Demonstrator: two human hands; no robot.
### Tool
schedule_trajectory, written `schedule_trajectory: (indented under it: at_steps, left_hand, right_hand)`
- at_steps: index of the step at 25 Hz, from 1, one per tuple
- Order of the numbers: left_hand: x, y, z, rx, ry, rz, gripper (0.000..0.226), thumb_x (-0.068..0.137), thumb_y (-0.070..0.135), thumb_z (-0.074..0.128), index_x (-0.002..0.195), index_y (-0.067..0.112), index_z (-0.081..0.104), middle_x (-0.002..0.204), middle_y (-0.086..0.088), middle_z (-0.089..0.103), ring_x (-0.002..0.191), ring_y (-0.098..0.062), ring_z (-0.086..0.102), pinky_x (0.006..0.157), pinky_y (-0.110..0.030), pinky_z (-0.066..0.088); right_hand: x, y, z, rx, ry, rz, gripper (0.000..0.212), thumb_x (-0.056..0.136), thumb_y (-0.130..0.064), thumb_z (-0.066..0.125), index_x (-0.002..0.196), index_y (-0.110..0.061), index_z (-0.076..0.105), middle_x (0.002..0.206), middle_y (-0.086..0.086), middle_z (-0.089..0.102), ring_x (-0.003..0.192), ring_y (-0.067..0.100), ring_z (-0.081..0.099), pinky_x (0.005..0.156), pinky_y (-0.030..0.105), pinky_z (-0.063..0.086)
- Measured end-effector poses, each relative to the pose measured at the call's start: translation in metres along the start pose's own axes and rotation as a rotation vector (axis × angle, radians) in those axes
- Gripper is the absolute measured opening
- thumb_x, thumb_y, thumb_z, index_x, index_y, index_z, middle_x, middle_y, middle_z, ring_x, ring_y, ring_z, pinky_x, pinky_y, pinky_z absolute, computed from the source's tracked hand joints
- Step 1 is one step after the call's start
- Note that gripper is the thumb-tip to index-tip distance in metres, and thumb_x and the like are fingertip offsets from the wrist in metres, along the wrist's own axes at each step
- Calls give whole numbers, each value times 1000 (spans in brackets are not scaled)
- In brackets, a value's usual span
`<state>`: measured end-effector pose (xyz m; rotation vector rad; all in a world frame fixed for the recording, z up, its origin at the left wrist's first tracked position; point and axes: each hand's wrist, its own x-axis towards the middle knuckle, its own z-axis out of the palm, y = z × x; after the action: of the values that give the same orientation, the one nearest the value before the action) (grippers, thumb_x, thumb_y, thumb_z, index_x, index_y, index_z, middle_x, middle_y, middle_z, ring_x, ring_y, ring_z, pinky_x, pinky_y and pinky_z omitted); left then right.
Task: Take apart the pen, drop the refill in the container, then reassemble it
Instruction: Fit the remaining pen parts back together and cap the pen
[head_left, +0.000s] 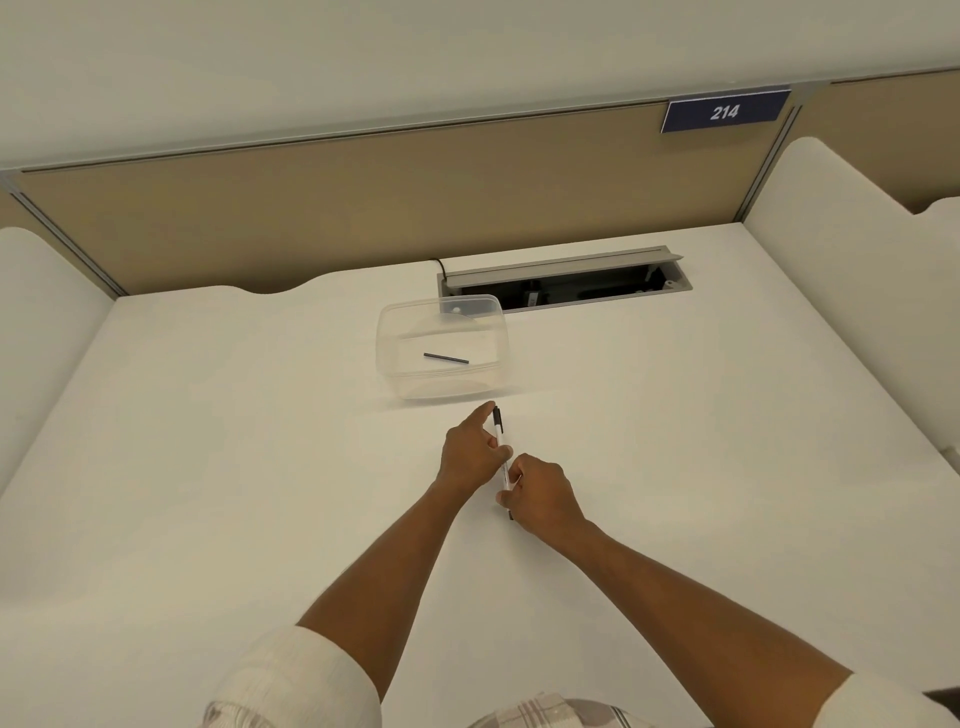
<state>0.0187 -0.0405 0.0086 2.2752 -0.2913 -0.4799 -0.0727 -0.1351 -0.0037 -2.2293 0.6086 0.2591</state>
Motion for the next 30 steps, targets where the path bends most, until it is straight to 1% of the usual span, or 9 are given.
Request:
schedule_trajectory:
  at_steps: [4, 6, 8, 10, 15, 20, 25, 27, 30]
  left_hand:
    - [4, -3, 4, 17, -25, 12, 69, 76, 10, 70, 140, 20, 46, 73, 1, 64, 73, -13, 59, 61, -12, 40]
    - [4, -5, 7, 33, -29, 34, 62, 75, 10, 68, 133, 19, 51, 73, -6, 67, 71, -17, 60, 64, -19, 46]
    - [4, -5, 10, 59, -17, 49, 55, 73, 10, 67, 126, 16, 54, 75, -12, 68, 71, -23, 62, 70, -31, 53]
    - [7, -5, 11, 90, -16, 52, 58, 74, 13, 67, 130, 16, 51, 77, -9, 68, 77, -25, 65, 74, -36, 55]
    - [12, -8, 15, 118, -20, 41, 70, 77, 16, 65, 142, 16, 40, 87, -3, 68, 86, -22, 64, 78, -34, 53]
    - [13, -12, 17, 135, -39, 2, 75, 77, 21, 66, 146, 20, 36, 102, -6, 67, 99, -24, 63, 86, -36, 52]
    - [13, -14, 17, 153, -53, -4, 74, 77, 23, 65, 145, 19, 37, 100, -8, 67, 97, -25, 63, 85, -39, 53]
    - [14, -14, 17, 164, -49, -4, 70, 76, 23, 65, 141, 18, 41, 96, -7, 67, 93, -24, 64, 83, -40, 54]
    - [15, -13, 18, 185, -39, 19, 50, 74, 21, 66, 122, 15, 50, 86, -5, 65, 83, -24, 64, 74, -39, 54]
  right_hand:
    - [0, 2, 6, -73, 21, -4, 23, 81, -26, 72, 96, -14, 58, 89, 3, 68, 81, 26, 66, 68, 31, 51]
    - [0, 3, 9, -114, 27, -17, 23, 83, -26, 70, 97, -12, 58, 91, 3, 67, 82, 26, 65, 67, 30, 49]
    - [-1, 3, 10, -145, 39, -35, 22, 84, -25, 68, 98, -12, 57, 93, 4, 67, 85, 27, 65, 67, 30, 47]
    - [1, 3, 11, -172, 49, -55, 20, 85, -24, 66, 99, -13, 56, 96, 3, 66, 86, 26, 64, 67, 29, 43]
    - [2, 4, 12, -214, 61, -103, 20, 87, -22, 64, 102, -12, 56, 97, 3, 66, 87, 27, 65, 66, 28, 41]
    - [4, 5, 13, -221, 51, -121, 19, 87, -22, 64, 101, -12, 55, 95, 3, 65, 81, 24, 61, 66, 29, 41]
    - [4, 6, 13, -214, 57, -128, 19, 86, -22, 64, 100, -13, 55, 94, 2, 66, 82, 25, 63, 66, 29, 42]
    - [4, 6, 13, -213, 55, -128, 20, 86, -22, 64, 101, -12, 55, 94, 3, 66, 84, 26, 64, 66, 30, 43]
    - [4, 7, 13, -215, 52, -123, 23, 86, -24, 66, 102, -12, 55, 96, 3, 65, 86, 26, 65, 66, 30, 43]
